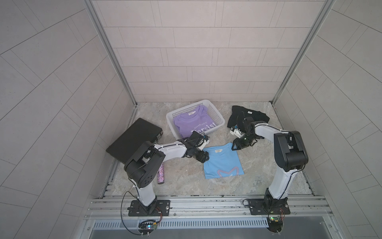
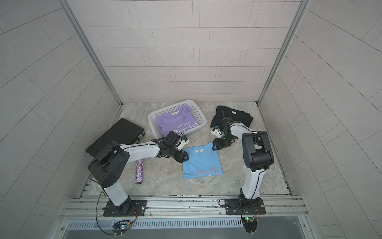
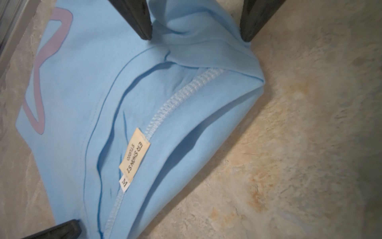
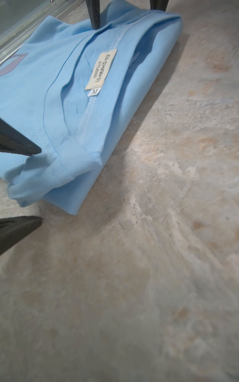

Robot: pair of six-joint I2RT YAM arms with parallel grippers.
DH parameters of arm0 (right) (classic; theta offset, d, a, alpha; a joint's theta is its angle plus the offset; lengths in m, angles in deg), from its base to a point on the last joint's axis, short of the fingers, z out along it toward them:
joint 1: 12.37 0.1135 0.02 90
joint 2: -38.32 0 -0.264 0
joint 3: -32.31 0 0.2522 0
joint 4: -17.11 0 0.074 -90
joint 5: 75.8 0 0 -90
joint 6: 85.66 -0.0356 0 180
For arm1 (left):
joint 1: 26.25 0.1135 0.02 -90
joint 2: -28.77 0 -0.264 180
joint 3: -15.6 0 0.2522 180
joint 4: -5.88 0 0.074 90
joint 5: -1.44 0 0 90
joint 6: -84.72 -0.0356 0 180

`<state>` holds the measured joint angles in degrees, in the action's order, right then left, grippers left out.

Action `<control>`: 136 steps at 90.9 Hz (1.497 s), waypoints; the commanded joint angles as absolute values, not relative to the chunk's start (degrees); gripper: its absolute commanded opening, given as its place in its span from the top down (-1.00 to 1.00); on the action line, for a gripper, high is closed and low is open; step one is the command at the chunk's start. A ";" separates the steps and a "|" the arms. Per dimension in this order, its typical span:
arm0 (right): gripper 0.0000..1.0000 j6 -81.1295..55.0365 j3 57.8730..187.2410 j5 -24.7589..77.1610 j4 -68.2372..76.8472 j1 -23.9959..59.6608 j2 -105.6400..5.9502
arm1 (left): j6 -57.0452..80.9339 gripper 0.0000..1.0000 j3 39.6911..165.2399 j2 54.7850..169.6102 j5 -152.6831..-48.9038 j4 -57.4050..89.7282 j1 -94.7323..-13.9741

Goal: Put the folded t-shirts into the basket
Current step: Pick up the T-shirt from the center of the board, then place the T-shirt in the bin.

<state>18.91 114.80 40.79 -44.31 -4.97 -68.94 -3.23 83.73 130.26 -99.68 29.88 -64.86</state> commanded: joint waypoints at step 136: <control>1.00 19.98 123.58 48.37 -38.39 1.45 -50.12 | -7.22 1.00 89.86 110.95 -110.80 37.20 -53.60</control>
<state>21.92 119.67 50.63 -41.86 -0.80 -51.04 -6.69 87.64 113.02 -109.45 34.28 -55.44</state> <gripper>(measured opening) 0.121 0.122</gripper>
